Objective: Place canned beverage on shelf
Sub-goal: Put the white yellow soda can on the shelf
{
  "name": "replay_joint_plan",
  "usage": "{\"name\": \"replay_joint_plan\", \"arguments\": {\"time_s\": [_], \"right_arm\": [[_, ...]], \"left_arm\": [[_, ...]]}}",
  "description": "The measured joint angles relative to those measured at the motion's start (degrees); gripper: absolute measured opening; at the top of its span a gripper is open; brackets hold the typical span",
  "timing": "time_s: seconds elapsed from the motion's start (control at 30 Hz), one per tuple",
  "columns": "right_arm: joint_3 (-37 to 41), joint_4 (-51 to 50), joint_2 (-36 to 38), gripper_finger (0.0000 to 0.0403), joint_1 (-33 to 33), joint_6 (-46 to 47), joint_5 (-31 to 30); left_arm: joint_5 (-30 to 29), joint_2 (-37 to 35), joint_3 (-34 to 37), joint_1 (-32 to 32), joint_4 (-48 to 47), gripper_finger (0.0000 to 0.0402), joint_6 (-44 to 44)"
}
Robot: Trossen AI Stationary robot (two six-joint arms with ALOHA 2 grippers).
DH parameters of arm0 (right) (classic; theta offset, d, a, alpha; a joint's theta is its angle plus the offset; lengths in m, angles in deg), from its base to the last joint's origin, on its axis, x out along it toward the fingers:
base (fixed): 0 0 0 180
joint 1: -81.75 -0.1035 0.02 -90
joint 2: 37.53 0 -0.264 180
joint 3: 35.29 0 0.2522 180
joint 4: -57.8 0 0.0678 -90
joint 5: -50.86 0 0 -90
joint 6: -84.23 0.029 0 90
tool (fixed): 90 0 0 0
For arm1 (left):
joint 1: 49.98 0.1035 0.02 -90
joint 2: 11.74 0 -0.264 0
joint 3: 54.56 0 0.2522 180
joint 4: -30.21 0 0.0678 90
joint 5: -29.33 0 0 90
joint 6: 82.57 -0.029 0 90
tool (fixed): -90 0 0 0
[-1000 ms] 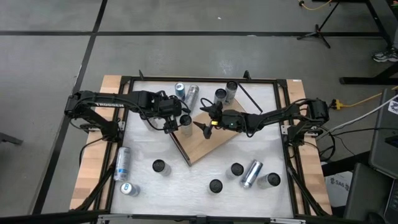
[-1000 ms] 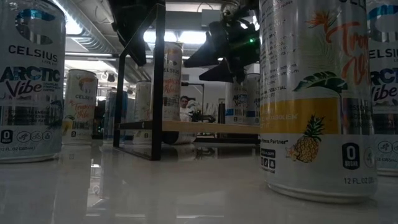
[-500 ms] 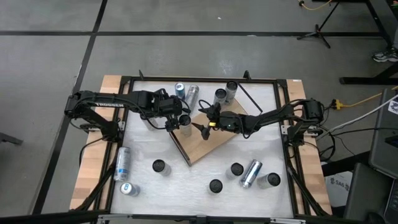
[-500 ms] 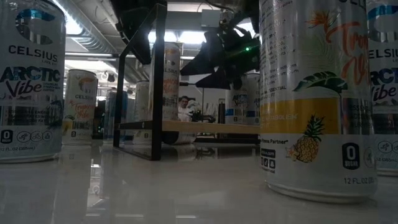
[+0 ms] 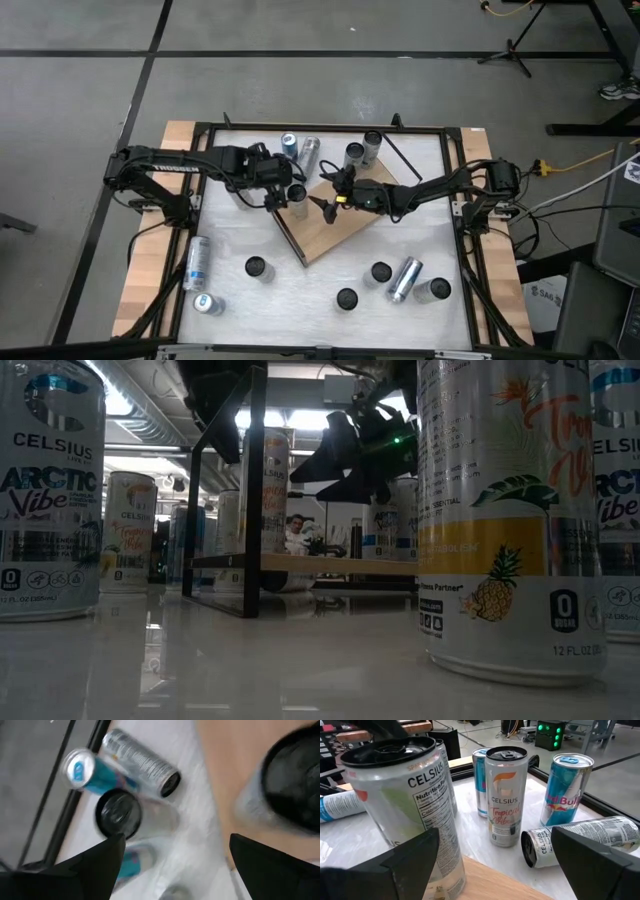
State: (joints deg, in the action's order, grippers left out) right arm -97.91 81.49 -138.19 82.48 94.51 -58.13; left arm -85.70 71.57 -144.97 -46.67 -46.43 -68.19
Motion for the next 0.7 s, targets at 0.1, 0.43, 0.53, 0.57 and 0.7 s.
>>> {"name": "replay_joint_plan", "arguments": {"time_s": [0.1, 0.43, 0.53, 0.57, 0.7], "right_arm": [[0.00, -0.85, 0.26, 0.0376, 0.02, -0.62, -0.01], [0.00, -10.69, 6.40, 0.0376, 0.02, -0.85, 0.07], [0.00, -12.69, 8.49, 0.0376, 0.02, -1.61, 0.09], [0.00, -13.26, 9.08, 0.0376, 0.02, -1.77, 0.10], [0.00, -13.72, 10.39, 0.0376, 0.02, -1.77, 0.11]], "left_arm": [[-1.45, -0.09, -2.75, 0.00, -2.65, 0.0352, 0.01], [6.98, -0.15, -15.28, 0.04, -5.02, 0.0352, 0.49], [10.03, -0.17, -16.34, -0.09, -1.61, 0.0352, 0.99], [10.85, -0.15, -16.31, -0.22, -0.43, 0.0352, 1.49], [12.59, 0.40, -16.23, -1.17, 1.78, 0.0352, 1.73]]}}
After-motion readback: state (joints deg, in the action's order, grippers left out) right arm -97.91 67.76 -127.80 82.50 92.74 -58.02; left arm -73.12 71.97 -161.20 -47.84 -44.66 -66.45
